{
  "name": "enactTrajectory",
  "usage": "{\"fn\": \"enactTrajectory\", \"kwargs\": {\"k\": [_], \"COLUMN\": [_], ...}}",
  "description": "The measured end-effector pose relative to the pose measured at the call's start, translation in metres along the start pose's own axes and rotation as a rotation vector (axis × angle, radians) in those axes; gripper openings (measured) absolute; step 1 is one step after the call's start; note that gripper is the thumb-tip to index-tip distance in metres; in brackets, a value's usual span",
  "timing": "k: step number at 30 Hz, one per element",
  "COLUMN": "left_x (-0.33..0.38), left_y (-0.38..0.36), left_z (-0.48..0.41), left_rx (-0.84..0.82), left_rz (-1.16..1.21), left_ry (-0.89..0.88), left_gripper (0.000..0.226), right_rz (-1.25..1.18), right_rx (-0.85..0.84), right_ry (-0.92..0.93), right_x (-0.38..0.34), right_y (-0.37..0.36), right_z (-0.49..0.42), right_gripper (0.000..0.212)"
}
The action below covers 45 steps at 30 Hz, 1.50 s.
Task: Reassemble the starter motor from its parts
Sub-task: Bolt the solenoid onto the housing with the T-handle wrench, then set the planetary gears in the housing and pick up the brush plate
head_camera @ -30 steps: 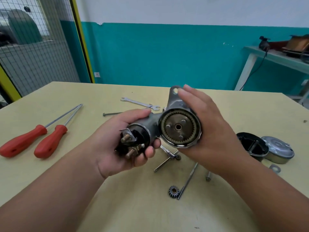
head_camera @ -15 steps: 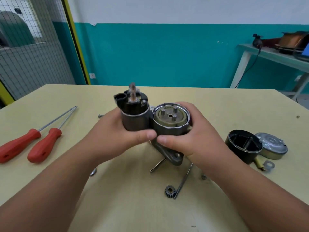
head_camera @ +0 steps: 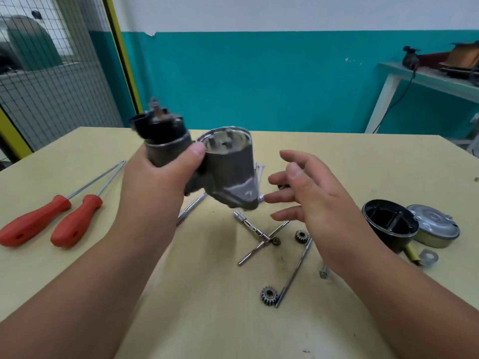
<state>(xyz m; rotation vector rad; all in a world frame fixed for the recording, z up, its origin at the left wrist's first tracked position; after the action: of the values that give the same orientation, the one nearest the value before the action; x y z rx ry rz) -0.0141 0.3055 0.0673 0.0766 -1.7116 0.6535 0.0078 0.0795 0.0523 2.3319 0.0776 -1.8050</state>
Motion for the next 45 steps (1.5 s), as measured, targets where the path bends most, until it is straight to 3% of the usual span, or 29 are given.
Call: {"fn": "enactTrajectory", "kwargs": {"k": [4, 7, 10, 14, 23, 34, 38, 41, 45], "left_x": [-0.004, -0.004, -0.01, -0.01, -0.014, -0.012, -0.011, -0.011, -0.012], "left_y": [0.005, 0.005, 0.005, 0.001, -0.004, -0.005, -0.003, -0.003, -0.003], "left_z": [-0.004, -0.006, -0.007, -0.006, 0.0, -0.001, -0.003, -0.002, 0.0], "left_rx": [0.002, -0.002, -0.041, -0.105, -0.246, -0.258, -0.257, -0.286, -0.305], "left_rz": [-0.029, -0.209, -0.23, -0.422, -0.391, -0.399, -0.4, -0.422, -0.472], "left_ry": [0.042, -0.075, -0.035, -0.177, -0.201, -0.221, -0.206, -0.227, -0.258], "left_gripper": [0.037, 0.042, 0.042, 0.041, 0.03, 0.024, 0.021, 0.023, 0.04], "right_rz": [0.0, 0.008, 0.05, 0.152, 0.391, 0.397, 0.479, 0.555, 0.668], "right_rx": [0.037, 0.04, 0.042, 0.012, -0.12, -0.127, -0.22, -0.244, -0.21], "right_ry": [0.011, 0.015, 0.047, 0.135, 0.16, 0.162, 0.159, 0.176, 0.227], "right_x": [0.002, 0.0, -0.001, -0.008, -0.006, -0.012, -0.009, -0.009, -0.013], "right_y": [0.0, 0.001, 0.003, 0.001, -0.004, -0.004, -0.013, -0.015, -0.012], "right_z": [-0.002, -0.001, 0.0, 0.003, 0.004, 0.004, 0.009, 0.011, 0.01], "right_gripper": [0.033, 0.041, 0.029, 0.023, 0.028, 0.02, 0.039, 0.041, 0.047]}}
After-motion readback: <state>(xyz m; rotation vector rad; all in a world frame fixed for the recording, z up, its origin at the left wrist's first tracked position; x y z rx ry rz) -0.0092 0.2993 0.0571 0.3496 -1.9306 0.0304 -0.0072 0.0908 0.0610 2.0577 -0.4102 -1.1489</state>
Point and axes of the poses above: each hand's wrist, its own z-axis away from the middle knuckle, its own y-axis out of the back of the hand, x = y × z, the point moved 4 cm from there along -z, towards the middle knuckle
